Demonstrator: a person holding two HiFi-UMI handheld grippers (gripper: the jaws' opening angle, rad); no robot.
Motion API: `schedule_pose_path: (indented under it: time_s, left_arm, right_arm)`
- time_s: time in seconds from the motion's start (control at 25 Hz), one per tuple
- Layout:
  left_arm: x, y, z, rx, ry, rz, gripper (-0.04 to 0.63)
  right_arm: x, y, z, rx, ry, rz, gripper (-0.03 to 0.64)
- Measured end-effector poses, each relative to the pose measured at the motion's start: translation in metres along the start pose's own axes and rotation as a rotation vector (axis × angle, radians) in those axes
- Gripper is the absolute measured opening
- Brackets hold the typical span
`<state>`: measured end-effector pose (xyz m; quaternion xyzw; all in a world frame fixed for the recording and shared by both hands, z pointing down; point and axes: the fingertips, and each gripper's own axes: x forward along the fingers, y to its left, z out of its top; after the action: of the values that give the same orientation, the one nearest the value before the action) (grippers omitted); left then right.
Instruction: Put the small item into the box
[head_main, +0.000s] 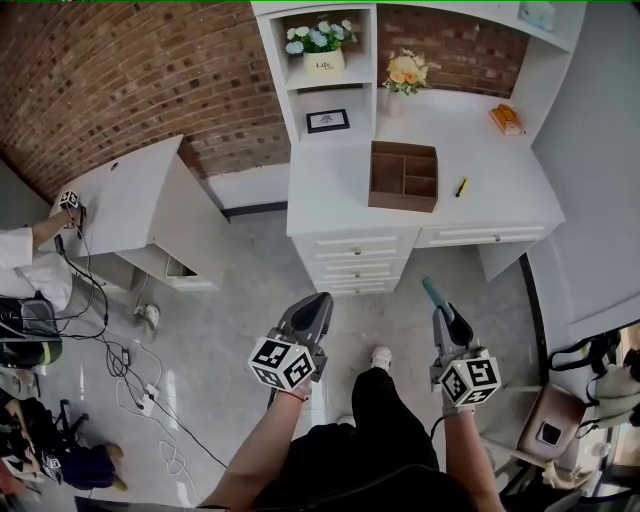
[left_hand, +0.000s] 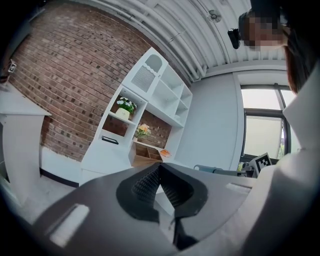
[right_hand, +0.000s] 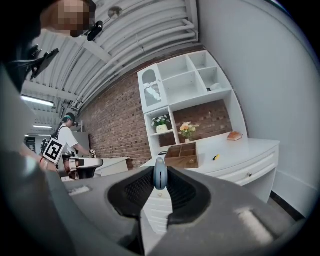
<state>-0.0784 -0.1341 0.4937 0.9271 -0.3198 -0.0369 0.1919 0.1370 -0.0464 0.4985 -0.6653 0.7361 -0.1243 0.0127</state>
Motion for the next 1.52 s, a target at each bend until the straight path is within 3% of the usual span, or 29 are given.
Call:
schedule_pose_path:
  time_s: [0.88,1.52]
  left_arm:
    - [0.158,0.044,0.022,-0.013,0.016,0.049,0.002]
    - [0.212,0.045,0.020,-0.017,0.030,0.056,0.002]
  right_arm:
    - [0.136,-0.106,0.034,-0.001,0.049,0.055,0.074]
    - [0.172,-0.147,0.042,0.008,0.056,0.079,0.074]
